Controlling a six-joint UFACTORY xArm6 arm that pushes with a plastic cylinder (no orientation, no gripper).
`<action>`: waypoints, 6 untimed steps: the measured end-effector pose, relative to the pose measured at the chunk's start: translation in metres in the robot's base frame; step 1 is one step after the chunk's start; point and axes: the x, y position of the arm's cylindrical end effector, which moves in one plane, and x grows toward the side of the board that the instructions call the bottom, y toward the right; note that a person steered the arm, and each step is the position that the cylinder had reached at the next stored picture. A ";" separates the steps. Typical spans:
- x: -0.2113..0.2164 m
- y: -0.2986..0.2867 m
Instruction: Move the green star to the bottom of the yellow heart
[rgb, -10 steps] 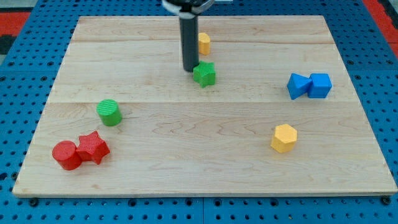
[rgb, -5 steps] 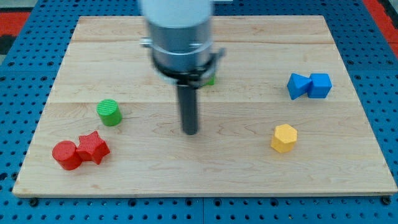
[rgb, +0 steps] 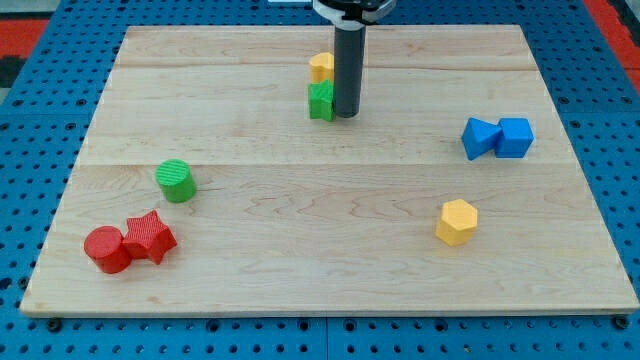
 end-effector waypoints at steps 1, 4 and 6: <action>-0.004 0.000; 0.030 0.010; 0.035 -0.029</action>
